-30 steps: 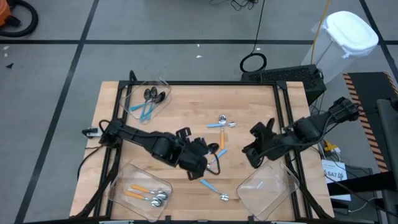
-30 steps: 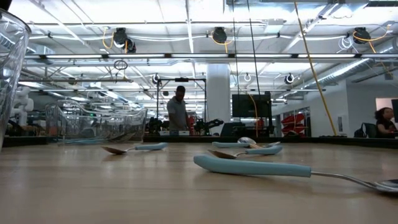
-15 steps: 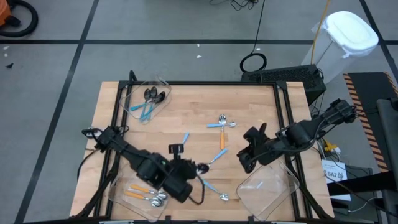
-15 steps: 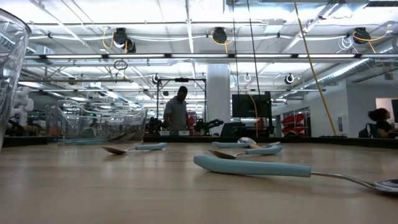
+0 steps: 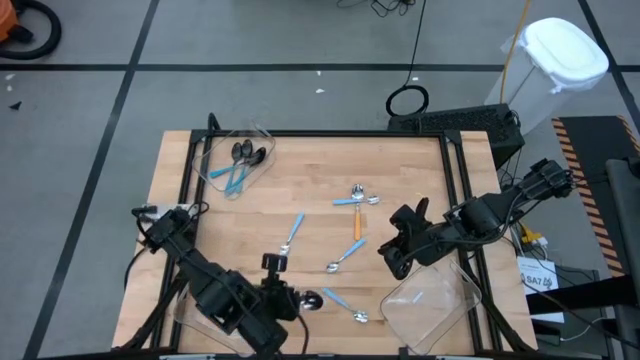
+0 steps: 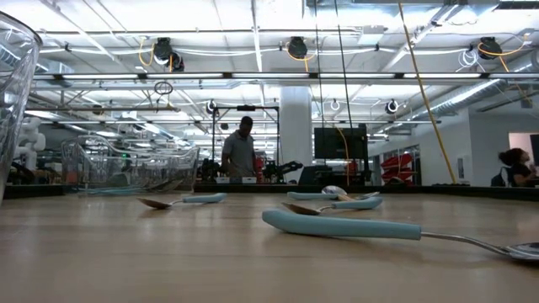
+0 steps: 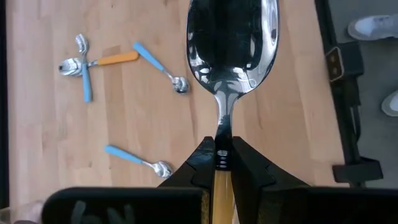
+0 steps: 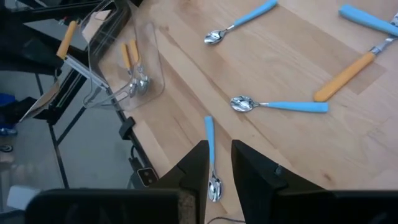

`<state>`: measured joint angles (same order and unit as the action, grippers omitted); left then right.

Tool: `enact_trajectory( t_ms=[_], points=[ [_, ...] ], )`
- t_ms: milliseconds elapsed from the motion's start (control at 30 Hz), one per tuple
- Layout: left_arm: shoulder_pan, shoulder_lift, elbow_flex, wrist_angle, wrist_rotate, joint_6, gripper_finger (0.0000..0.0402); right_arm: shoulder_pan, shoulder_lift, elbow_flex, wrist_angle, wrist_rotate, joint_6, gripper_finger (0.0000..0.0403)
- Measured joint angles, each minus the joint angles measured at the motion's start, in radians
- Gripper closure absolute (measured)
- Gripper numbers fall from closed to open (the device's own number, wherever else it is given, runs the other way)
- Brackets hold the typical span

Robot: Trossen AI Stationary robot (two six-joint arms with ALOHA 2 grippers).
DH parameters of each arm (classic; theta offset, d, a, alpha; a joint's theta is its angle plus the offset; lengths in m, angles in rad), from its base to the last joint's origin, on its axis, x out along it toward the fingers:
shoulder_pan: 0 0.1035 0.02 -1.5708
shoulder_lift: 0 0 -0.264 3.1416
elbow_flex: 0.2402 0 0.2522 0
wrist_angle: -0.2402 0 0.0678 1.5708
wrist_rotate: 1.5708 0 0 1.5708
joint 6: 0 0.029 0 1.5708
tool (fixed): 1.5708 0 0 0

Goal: Sort silverware by color (type)
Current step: Put the yellow spoon into the bottom left transparent bin

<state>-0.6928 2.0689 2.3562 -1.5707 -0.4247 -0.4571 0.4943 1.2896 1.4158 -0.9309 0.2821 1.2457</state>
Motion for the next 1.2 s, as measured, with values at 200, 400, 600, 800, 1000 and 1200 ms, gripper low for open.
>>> enact_trajectory(
  t_ms=[200, 400, 600, 800, 1000, 1200],
  points=[
    [-0.036, -0.002, -0.043, 0.001, 0.004, -0.034, 0.0373, 0.024, 0.000, 0.000, 0.000, 0.001, -0.001, 0.0337],
    [-0.091, -0.026, -0.176, 0.000, 0.014, -0.082, 0.0373, 0.044, 0.000, 0.000, 0.000, 0.000, -0.005, 0.0337],
    [-0.147, -0.103, -0.321, -0.002, 0.052, -0.173, 0.0373, 0.069, 0.000, 0.000, 0.000, 0.001, -0.005, 0.0337],
    [-0.202, -0.182, -0.424, -0.001, 0.122, -0.248, 0.0373, 0.085, 0.000, 0.000, 0.000, 0.001, 0.001, 0.0337],
    [-0.264, -0.202, -0.446, -0.001, 0.159, -0.315, 0.0373, 0.105, 0.000, 0.000, 0.004, 0.002, 0.025, 0.0337],
    [-0.305, -0.197, -0.447, 0.000, 0.161, -0.344, 0.0373, 0.122, 0.000, 0.000, 0.040, 0.004, 0.026, 0.0337]
  ],
)
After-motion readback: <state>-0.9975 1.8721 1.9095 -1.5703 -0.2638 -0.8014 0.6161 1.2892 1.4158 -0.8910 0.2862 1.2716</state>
